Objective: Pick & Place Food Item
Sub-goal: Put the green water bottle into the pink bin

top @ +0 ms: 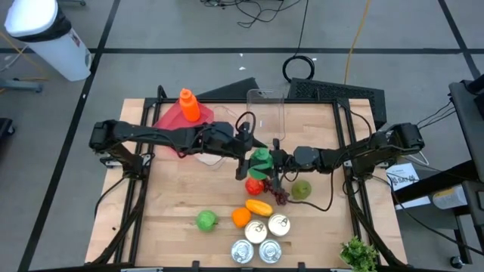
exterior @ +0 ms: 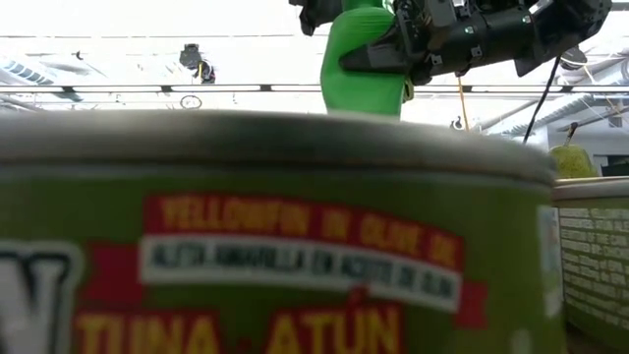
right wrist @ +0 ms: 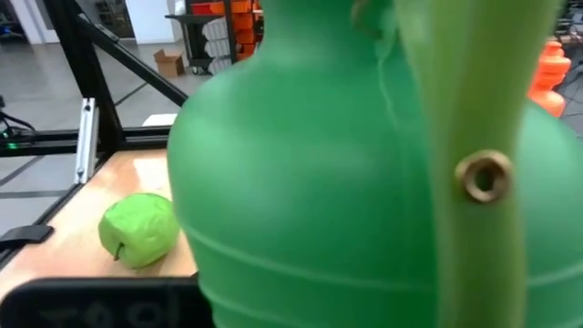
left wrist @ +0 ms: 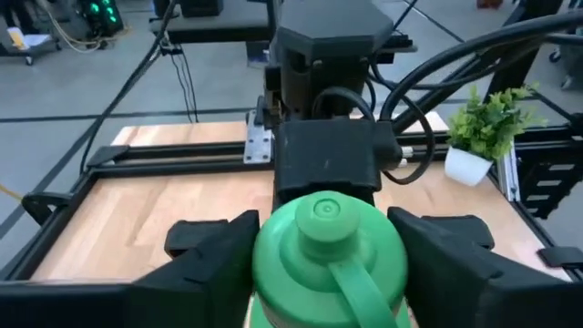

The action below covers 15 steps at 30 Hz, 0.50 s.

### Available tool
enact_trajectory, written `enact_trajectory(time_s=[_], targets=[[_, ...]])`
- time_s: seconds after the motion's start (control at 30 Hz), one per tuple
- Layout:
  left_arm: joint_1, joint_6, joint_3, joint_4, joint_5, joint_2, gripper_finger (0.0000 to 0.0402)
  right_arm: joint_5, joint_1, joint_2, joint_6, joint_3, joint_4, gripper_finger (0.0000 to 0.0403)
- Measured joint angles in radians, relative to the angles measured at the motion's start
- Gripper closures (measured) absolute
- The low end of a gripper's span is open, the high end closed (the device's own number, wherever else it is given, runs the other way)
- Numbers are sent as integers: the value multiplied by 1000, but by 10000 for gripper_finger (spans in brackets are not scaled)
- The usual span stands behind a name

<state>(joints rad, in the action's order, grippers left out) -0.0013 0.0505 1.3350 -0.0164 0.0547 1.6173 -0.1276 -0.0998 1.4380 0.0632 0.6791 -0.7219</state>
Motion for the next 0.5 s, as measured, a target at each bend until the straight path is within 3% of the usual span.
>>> enact_trajectory(time_s=[0.23, 0.33, 0.5], targets=[[1, -6, 1, -4, -4, 14, 182, -3, 0, -3, 1, -2, 3, 289], [-2, -2, 2, -33, -59, -4, 182, -5, 1, -26, -8, -2, 41, 281], [2, 21, 0, -105, -131, -109, 182, -24, 3, -154, -89, 4, 133, 232]])
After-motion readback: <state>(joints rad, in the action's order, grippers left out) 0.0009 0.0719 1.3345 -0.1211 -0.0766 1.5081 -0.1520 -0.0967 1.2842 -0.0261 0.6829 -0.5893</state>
